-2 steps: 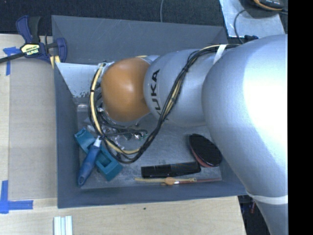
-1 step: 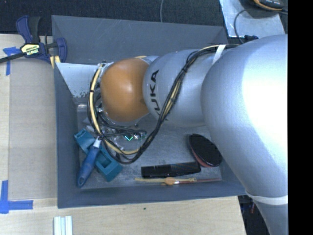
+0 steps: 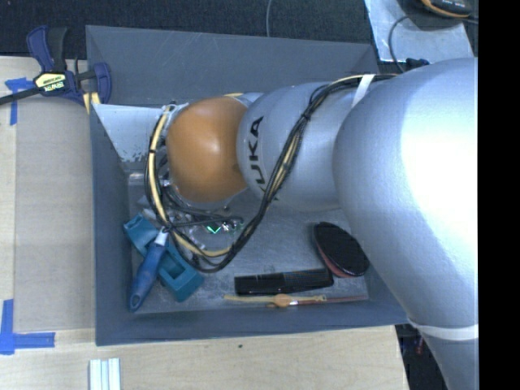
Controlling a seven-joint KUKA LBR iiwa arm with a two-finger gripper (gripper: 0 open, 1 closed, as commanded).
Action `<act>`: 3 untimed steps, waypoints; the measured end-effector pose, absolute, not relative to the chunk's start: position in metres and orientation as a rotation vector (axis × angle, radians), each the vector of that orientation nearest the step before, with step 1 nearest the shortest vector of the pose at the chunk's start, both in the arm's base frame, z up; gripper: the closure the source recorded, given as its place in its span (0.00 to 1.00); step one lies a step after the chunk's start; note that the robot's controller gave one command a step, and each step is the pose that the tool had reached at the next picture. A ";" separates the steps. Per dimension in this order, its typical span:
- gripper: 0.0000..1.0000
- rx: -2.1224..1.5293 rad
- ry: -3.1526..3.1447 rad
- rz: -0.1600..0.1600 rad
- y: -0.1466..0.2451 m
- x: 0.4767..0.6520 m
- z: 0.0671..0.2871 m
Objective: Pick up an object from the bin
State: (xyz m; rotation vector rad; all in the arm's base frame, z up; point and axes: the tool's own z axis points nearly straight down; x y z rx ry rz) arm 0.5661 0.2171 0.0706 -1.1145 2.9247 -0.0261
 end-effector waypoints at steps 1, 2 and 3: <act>1.00 -1.115 2.916 -0.017 0.221 0.566 0.071; 1.00 -1.115 2.917 -0.016 0.221 0.566 0.071; 1.00 -1.114 2.917 -0.016 0.221 0.566 0.072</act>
Offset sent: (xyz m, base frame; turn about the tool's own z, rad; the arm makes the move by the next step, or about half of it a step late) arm 0.0000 0.0000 0.0000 0.0000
